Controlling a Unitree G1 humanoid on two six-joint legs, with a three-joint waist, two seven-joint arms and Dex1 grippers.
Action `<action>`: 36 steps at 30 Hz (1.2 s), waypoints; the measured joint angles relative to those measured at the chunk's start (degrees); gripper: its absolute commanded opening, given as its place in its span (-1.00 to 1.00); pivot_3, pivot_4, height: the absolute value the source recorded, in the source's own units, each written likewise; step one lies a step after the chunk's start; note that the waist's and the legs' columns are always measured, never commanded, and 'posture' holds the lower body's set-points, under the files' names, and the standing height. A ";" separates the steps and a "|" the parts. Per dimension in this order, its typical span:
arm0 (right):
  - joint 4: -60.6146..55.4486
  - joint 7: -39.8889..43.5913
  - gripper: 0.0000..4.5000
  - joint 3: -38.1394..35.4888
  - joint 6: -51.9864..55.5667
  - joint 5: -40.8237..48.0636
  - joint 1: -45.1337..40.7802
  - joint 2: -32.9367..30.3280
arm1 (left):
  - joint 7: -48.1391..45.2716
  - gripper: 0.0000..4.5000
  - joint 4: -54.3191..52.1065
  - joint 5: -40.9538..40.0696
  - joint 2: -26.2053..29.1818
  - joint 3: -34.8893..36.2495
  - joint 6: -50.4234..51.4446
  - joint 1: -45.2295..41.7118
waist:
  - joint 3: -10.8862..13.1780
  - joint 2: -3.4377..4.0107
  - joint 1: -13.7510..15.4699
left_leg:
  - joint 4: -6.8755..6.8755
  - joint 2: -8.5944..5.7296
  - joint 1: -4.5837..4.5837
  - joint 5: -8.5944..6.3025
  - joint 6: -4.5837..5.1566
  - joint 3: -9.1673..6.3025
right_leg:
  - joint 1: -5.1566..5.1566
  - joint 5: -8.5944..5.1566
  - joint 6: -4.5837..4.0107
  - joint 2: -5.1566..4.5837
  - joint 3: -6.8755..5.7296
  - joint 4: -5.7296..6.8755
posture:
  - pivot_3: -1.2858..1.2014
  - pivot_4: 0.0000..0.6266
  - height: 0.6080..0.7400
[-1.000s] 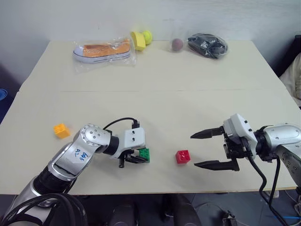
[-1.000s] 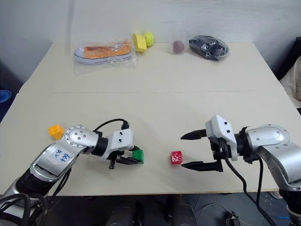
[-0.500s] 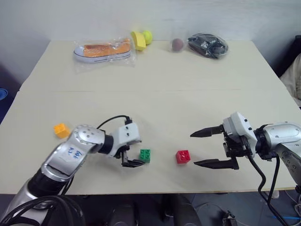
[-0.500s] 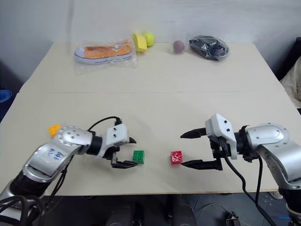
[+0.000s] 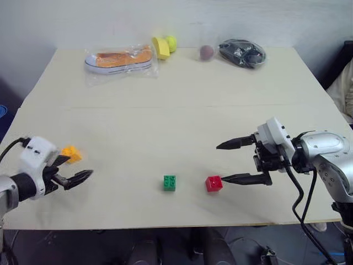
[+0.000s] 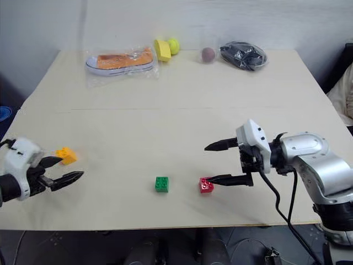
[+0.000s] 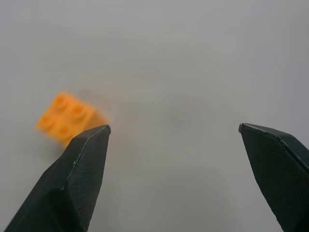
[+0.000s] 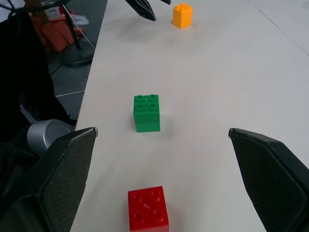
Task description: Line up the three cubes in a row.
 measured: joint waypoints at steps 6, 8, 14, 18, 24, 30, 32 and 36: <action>1.39 0.38 1.00 1.88 -0.20 -0.62 -1.87 1.70 | 19.50 0.99 -10.26 3.36 -17.86 0.17 10.94 -7.46 | -0.20 -0.35 0.80 | 0.02 -0.03 0.01 0.01 0.02 0.00 | 0.05 0.03 0.04 -0.06 -0.07 0.05 | 0.03 -0.52 1.00; 1.52 0.35 1.00 1.88 -0.39 -0.82 -1.91 1.88 | 26.18 0.99 -12.10 6.13 -22.42 1.14 14.46 -10.23 | -0.24 -0.39 0.75 | 0.01 -0.03 0.02 0.01 0.03 0.02 | 0.05 0.03 0.05 -0.06 -0.07 0.04 | 0.03 -0.52 1.00; 2.15 -0.39 1.00 2.07 -1.34 -1.94 -2.63 3.68 | 35.74 0.99 -9.25 10.13 -26.87 -1.14 13.13 -14.86 | -0.26 -0.43 0.66 | -0.01 0.00 0.05 0.02 -0.01 0.04 | 0.05 0.03 0.05 -0.04 -0.09 0.05 | 0.03 -0.52 1.00; 2.15 -0.67 1.00 2.10 -1.27 -1.89 -3.64 4.13 | 38.01 0.99 -3.40 10.30 -27.46 -2.72 9.49 -18.34 | -0.27 -0.44 0.77 | -0.02 -0.02 0.03 0.01 0.00 0.03 | 0.05 0.03 0.05 -0.07 -0.11 0.02 | 0.03 -0.52 1.00; 1.51 -1.35 1.00 2.11 -1.03 -1.82 -3.04 4.52 | 40.89 0.91 4.12 10.48 -28.25 -5.55 5.24 -20.49 | -0.26 -0.45 0.73 | -0.03 0.01 0.02 0.02 0.00 0.02 | 0.04 0.03 0.05 -0.06 -0.17 0.01 | 0.03 -0.52 1.00; 0.96 -2.33 1.00 2.10 -0.85 -1.75 -2.25 4.53 | 42.27 0.21 5.59 10.41 -28.28 -6.84 1.88 -21.17 | -0.26 -0.45 0.66 | -0.03 0.01 0.02 0.01 0.00 0.02 | 0.04 0.03 0.05 -0.07 -0.17 0.01 | 0.03 -0.52 1.00; 0.40 -2.44 1.00 2.09 -0.54 -1.71 -1.77 4.53 | 42.25 -0.07 5.68 10.28 -28.07 -6.85 1.45 -21.16 | -0.27 -0.45 0.67 | -0.03 0.00 0.01 0.01 0.00 0.02 | 0.04 0.03 0.05 -0.07 -0.17 0.01 | 0.03 -0.52 1.00; 0.24 -2.64 1.00 2.09 -0.41 -1.63 -1.62 4.53 | 42.11 -0.33 6.28 9.98 -27.07 -6.79 0.99 -20.92 | -0.27 -0.45 0.67 | -0.03 0.01 0.02 0.01 0.00 0.02 | 0.04 0.03 0.05 -0.07 -0.18 0.00 | 0.03 -0.52 1.00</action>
